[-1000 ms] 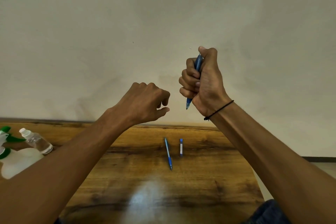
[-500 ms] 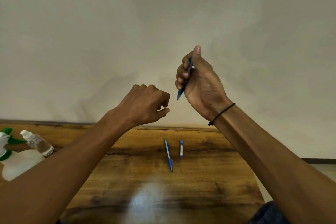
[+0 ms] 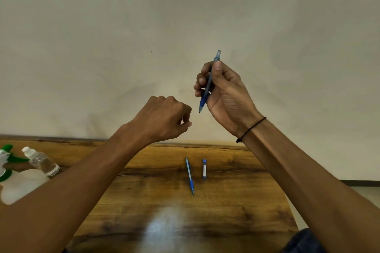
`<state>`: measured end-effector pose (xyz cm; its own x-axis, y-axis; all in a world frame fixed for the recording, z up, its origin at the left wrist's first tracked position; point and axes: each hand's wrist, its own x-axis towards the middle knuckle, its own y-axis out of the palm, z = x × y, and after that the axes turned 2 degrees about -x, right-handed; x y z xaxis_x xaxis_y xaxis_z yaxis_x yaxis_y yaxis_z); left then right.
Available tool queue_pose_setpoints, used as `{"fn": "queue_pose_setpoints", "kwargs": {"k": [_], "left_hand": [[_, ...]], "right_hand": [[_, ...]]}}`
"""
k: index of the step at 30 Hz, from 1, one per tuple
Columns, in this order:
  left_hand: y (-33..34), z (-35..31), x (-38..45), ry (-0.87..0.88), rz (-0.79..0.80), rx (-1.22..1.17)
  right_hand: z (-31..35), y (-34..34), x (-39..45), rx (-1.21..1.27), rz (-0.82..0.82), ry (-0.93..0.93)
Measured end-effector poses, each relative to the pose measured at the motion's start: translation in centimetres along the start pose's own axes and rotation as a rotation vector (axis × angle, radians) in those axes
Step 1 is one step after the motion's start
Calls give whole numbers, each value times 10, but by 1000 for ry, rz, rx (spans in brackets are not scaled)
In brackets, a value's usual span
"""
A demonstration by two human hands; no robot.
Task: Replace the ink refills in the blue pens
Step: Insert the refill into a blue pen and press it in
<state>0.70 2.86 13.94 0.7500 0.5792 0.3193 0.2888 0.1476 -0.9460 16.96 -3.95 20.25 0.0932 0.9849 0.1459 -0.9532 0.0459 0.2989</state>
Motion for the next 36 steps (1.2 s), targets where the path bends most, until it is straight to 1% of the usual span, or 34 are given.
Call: {"fn": "queue_pose_setpoints", "kwargs": {"k": [4, 6, 11, 14, 18, 27, 36], "left_hand": [[-1, -1, -1, -3, 12, -5], [-2, -1, -1, -5, 21, 0], [-4, -2, -2, -7, 19, 4], [-5, -4, -2, -8, 23, -6], [-5, -5, -1, -13, 26, -14], [-7, -6, -1, -8, 31, -13], [-6, -6, 0, -10, 34, -18]], "right_hand": [[-2, 1, -1, -61, -40, -2], [-2, 0, 0, -39, -65, 5], [2, -4, 1, 75, -115, 163], [5, -6, 2, 113, -138, 209], [7, -7, 1, 160, -165, 219], [7, -5, 1, 129, -125, 213], [7, -5, 1, 208, -125, 230]]}}
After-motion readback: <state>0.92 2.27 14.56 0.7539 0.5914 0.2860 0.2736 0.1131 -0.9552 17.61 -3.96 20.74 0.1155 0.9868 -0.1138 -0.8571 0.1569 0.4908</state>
